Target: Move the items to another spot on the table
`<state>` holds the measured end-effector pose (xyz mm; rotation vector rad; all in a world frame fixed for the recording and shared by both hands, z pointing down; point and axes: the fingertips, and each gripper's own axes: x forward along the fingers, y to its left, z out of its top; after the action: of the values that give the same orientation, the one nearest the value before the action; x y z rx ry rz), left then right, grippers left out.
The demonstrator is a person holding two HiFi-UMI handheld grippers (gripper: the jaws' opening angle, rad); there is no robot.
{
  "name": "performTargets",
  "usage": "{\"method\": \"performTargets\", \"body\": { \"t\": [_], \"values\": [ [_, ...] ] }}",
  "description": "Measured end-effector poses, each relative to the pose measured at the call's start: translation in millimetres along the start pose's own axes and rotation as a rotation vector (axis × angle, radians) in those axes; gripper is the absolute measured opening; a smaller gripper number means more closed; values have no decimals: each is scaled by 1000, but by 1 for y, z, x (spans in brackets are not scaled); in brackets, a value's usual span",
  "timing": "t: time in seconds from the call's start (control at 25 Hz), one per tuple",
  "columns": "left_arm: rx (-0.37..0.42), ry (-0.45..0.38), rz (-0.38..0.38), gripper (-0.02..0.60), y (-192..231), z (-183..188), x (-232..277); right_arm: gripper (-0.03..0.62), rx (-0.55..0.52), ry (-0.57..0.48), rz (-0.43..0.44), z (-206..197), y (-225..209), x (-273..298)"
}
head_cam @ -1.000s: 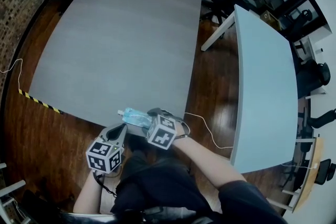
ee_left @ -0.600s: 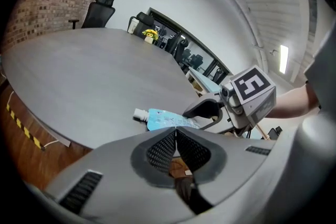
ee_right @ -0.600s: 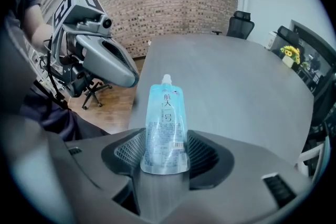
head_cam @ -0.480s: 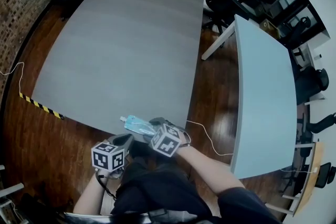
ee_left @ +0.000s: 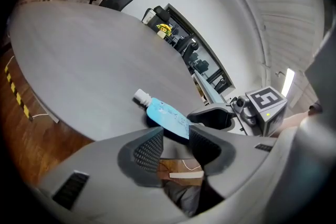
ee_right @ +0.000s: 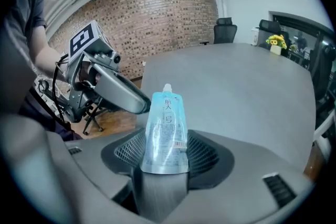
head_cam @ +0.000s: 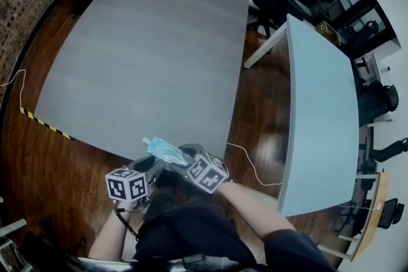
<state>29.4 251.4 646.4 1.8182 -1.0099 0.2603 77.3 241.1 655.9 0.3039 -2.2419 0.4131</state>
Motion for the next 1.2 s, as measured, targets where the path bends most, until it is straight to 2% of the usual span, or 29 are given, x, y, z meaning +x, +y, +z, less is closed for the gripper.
{"method": "performTargets", "body": {
  "t": [0.12,0.44,0.6,0.8,0.96,1.2],
  "values": [
    [-15,-5,-2,169,3,-3,-2,250,69,-45,23,3,-1,-3],
    [16,-37,6,170,6,18,14,250,83,-102,27,6,-6,-5],
    [-25,-80,-45,168,0,25,15,250,67,-144,44,22,3,-10],
    [-53,-159,-148,100,-12,41,4,252,52,-170,33,33,7,-14],
    [34,-236,-198,43,-29,66,-18,264,-21,-203,-11,58,9,-22],
    [245,-303,-259,34,-58,116,-62,275,-126,-303,-55,115,8,-63]
  ]
}}
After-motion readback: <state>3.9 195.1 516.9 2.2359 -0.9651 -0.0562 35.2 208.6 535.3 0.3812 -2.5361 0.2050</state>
